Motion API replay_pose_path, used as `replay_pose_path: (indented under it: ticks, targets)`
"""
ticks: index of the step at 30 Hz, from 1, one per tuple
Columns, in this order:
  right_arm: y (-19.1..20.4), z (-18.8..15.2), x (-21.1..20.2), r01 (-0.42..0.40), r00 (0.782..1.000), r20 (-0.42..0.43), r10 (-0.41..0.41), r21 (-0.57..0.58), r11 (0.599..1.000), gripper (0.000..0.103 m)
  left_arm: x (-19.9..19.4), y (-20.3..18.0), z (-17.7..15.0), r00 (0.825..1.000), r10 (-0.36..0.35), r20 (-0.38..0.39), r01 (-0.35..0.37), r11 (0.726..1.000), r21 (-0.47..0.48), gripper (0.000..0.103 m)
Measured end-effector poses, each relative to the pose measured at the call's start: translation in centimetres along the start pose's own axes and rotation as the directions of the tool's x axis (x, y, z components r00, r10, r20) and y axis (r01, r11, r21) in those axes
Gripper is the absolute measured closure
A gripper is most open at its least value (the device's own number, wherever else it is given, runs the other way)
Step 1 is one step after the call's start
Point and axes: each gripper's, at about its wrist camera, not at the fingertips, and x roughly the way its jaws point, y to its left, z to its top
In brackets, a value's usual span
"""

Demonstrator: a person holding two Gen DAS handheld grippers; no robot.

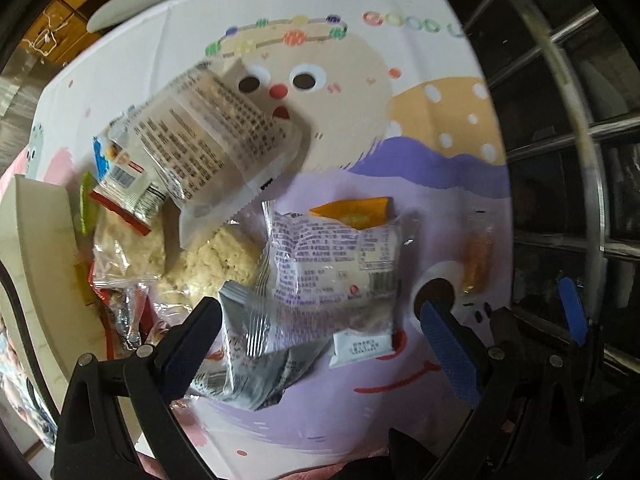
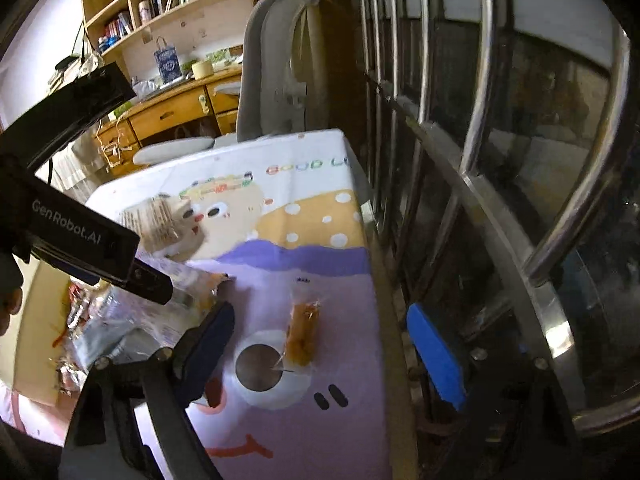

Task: Organize snacks
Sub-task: 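Grasp the purple-printed snack bag with the left tool while the right tool grasps a small orange packet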

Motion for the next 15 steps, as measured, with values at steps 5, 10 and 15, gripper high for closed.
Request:
replay_pose_path:
  ticks: [5, 10, 15]
  targets:
    - [0.8, -0.7, 2.4, -0.024, 0.998, -0.051, 0.022, -0.027, 0.999, 0.022, 1.9, 0.1, 0.7, 1.0, 0.013, -0.026, -0.014, 1.0, -0.014, 0.008]
    - [1.7, -1.3, 4.3, -0.039, 0.993, -0.11, 0.03, -0.077, 0.996, 0.038, 3.6, 0.1, 1.3, 0.999, 0.017, -0.049, -0.018, 1.0, -0.024, 0.013]
    - [1.8, -1.7, 5.4, -0.032, 0.989, -0.144, 0.019, -0.092, 0.995, 0.048, 5.0, -0.5, 1.7, 0.998, 0.035, -0.045, -0.036, 0.999, -0.017, 0.014]
